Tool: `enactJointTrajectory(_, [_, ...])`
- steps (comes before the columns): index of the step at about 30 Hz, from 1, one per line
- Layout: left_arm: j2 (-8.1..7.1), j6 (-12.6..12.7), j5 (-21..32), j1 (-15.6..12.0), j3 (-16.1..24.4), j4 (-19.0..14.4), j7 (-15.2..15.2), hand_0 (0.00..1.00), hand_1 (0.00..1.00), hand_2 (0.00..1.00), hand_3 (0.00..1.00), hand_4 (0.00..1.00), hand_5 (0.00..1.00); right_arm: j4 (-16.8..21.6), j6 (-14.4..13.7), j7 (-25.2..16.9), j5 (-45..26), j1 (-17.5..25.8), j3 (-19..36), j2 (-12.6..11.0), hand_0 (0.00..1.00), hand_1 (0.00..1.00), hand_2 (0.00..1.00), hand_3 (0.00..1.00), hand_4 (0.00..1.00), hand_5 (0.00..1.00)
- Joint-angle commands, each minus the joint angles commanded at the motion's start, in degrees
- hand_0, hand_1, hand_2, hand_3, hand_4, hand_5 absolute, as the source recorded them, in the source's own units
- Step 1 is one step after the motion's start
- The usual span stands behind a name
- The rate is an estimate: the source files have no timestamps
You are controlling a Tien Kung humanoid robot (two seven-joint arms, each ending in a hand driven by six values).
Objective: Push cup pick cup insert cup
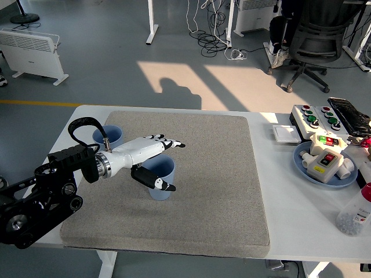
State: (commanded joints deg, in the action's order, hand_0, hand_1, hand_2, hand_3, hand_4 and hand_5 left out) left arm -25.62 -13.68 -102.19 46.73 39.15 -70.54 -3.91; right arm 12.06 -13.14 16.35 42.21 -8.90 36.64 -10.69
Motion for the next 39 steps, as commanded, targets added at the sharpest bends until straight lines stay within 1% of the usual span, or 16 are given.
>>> enactJointTrajectory(3, [0.53, 0.3, -0.9, 0.3, -1.4, 1.1, -0.1, 0.989, 0.947, 0.998, 0.982, 0.954, 0.393, 0.0, 0.0, 0.1, 0.1, 0.1, 0.1, -0.1, 0.707, 0.635, 0.647, 0.587, 0.124, 0.408])
enactJointTrajectory(4, [0.63, 0.4, -1.0, 0.4, -1.7, 1.4, -0.2, 0.902, 0.876, 0.986, 0.943, 0.894, 0.258, 0.0, 0.0, 0.1, 0.2, 0.2, 0.1, -0.1, 0.708, 0.635, 0.647, 0.587, 0.124, 0.408])
enactJointTrajectory(7, [1.05, 2.2, -2.1, 0.7, -2.8, 2.7, -0.8, 0.902, 0.876, 0.986, 0.943, 0.894, 0.258, 0.0, 0.1, 0.2, 0.5, 0.2, 0.3, -0.1, 0.708, 0.635, 0.647, 0.587, 0.124, 0.408])
enactJointTrajectory(9, [1.12, 2.8, -2.2, 0.8, -3.3, 3.3, -1.0, 0.902, 0.876, 0.986, 0.943, 0.894, 0.258, 0.0, 0.1, 0.2, 0.6, 0.3, 0.4, -0.2, 0.708, 0.635, 0.647, 0.587, 0.124, 0.408])
enactJointTrajectory(10, [1.13, 2.9, -2.2, 0.8, -3.3, 3.4, -1.0, 0.777, 0.766, 0.87, 0.721, 0.74, 0.069, 0.0, 0.1, 0.2, 0.6, 0.3, 0.4, -0.2, 0.708, 0.635, 0.646, 0.587, 0.124, 0.409])
enactJointTrajectory(15, [1.34, 2.8, -2.0, 0.9, -4.3, 4.9, -1.0, 0.777, 0.766, 0.87, 0.721, 0.74, 0.069, 0.0, 0.0, 0.2, 0.7, 0.4, 0.4, -0.3, 0.708, 0.635, 0.646, 0.587, 0.124, 0.409])
enactJointTrajectory(16, [1.36, 2.8, -2.0, 0.9, -4.4, 5.1, -0.9, 0.673, 0.696, 0.799, 0.629, 0.659, 0.023, 0.0, 0.0, 0.2, 0.8, 0.4, 0.4, -0.3, 0.708, 0.635, 0.646, 0.587, 0.124, 0.409])
enactJointTrajectory(21, [0.82, 3.6, -1.9, 0.1, -4.3, 4.8, -1.0, 0.673, 0.696, 0.799, 0.629, 0.659, 0.023, 0.0, 0.0, 0.3, 1.0, 0.5, 0.6, -0.3, 0.708, 0.635, 0.646, 0.587, 0.124, 0.409])
enactJointTrajectory(22, [0.71, 3.7, -2.0, -0.1, -4.2, 4.8, -1.0, 0.464, 0.594, 0.694, 0.572, 0.576, 0.002, 0.0, 0.0, 0.3, 1.0, 0.5, 0.6, -0.4, 0.708, 0.635, 0.646, 0.587, 0.124, 0.408])
enactJointTrajectory(27, [0.38, 3.3, -2.4, -0.3, -3.8, 4.7, -0.8, 0.464, 0.594, 0.694, 0.572, 0.576, 0.002, 0.0, 0.0, 0.2, 1.0, 0.4, 0.6, -0.3, 0.708, 0.635, 0.646, 0.587, 0.124, 0.408])
enactJointTrajectory(28, [0.32, 3.2, -2.5, -0.3, -3.6, 4.6, -0.8, 0.428, 0.516, 0.645, 0.507, 0.511, 0.002, 0.0, 0.0, 0.2, 0.9, 0.3, 0.5, -0.4, 0.708, 0.635, 0.646, 0.587, 0.125, 0.409])
enactJointTrajectory(33, [0.11, 2.9, -2.4, -0.3, -3.1, 4.4, -0.8, 0.428, 0.516, 0.645, 0.507, 0.511, 0.002, 0.0, 0.0, 0.1, 0.4, 0.1, 0.3, -0.3, 0.708, 0.635, 0.646, 0.587, 0.125, 0.409])
enactJointTrajectory(34, [0.08, 2.8, -2.4, -0.3, -3.0, 4.3, -0.9, 0.414, 0.494, 0.632, 0.502, 0.489, 0.002, 0.0, -0.1, 0.1, 0.3, 0.1, 0.3, -0.3, 0.708, 0.635, 0.645, 0.587, 0.124, 0.41])
enactJointTrajectory(39, [-0.06, 2.3, -2.6, -0.4, -2.5, 3.5, -0.9, 0.414, 0.494, 0.632, 0.502, 0.489, 0.002, 0.0, -0.1, 0.1, 0.1, 0.0, 0.2, -0.4, 0.708, 0.635, 0.645, 0.587, 0.124, 0.41])
